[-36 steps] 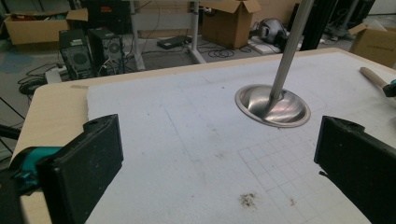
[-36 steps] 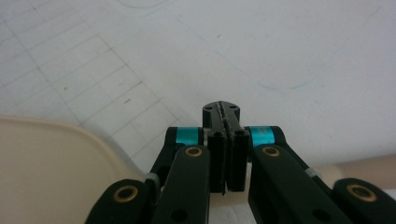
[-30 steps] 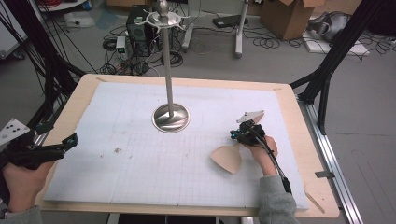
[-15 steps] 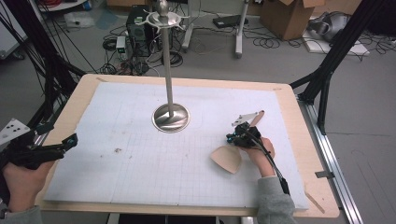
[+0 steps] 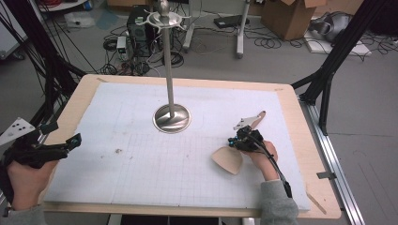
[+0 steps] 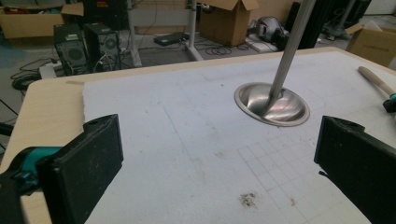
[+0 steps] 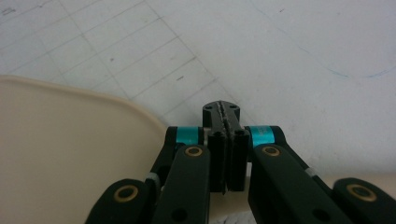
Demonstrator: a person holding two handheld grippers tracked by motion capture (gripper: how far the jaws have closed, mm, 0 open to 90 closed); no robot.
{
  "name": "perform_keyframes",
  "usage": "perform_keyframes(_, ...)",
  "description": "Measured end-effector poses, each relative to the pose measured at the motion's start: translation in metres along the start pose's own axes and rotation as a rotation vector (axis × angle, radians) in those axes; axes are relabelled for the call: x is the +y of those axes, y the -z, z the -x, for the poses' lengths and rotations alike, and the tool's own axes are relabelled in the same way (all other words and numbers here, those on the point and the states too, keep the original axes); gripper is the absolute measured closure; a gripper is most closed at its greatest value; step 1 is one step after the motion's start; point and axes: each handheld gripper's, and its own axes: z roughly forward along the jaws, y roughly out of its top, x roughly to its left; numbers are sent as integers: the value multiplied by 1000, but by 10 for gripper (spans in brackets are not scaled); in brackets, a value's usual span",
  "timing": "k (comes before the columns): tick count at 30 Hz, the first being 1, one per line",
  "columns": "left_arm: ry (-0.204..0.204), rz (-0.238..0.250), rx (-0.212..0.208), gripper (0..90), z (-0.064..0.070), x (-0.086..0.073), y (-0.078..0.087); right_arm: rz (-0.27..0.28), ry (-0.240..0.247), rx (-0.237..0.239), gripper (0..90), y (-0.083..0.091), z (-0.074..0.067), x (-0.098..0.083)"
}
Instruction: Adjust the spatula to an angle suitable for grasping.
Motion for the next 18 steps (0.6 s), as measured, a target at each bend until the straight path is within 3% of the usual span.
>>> perform_keyframes(7, -1, -11, -12, 17, 3, 0, -8, 23, -19, 31, 900, 4, 1, -8)
perform_keyframes(18, 5, -19, -21, 17, 2, 0, -11, -15, 3, 45, 900, 11, -5, -12)
